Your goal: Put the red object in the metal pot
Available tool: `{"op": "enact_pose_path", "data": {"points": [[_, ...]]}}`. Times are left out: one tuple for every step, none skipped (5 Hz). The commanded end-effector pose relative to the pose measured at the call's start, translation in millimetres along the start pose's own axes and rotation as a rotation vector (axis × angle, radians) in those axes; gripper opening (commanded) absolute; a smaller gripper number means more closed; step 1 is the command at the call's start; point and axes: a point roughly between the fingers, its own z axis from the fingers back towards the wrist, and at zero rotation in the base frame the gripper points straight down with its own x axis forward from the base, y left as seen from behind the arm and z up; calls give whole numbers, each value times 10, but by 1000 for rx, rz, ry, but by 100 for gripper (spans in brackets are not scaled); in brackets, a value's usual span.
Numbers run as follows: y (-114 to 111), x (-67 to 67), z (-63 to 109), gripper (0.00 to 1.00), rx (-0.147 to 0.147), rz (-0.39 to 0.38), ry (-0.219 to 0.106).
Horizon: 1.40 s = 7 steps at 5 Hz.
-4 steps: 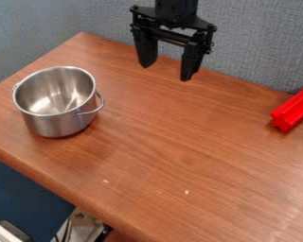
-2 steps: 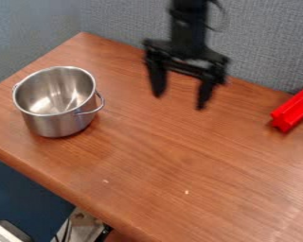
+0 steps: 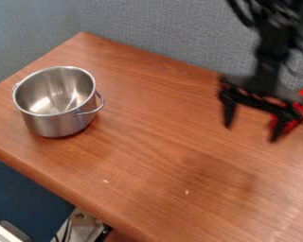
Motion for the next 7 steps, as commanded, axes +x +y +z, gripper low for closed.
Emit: {"op": "enact_pose_path", "data": {"points": [[-284, 135, 154, 100, -15, -56, -75], [-460, 130, 138, 100, -15, -95, -69], [-589, 151, 176, 100, 2, -207, -96], [-669, 131, 149, 100, 23, -306, -98], [-524, 200, 118, 100, 44, -299, -47], [-375, 275, 88, 100, 65, -294, 2], [-244, 329, 98, 100, 78, -290, 38]]}}
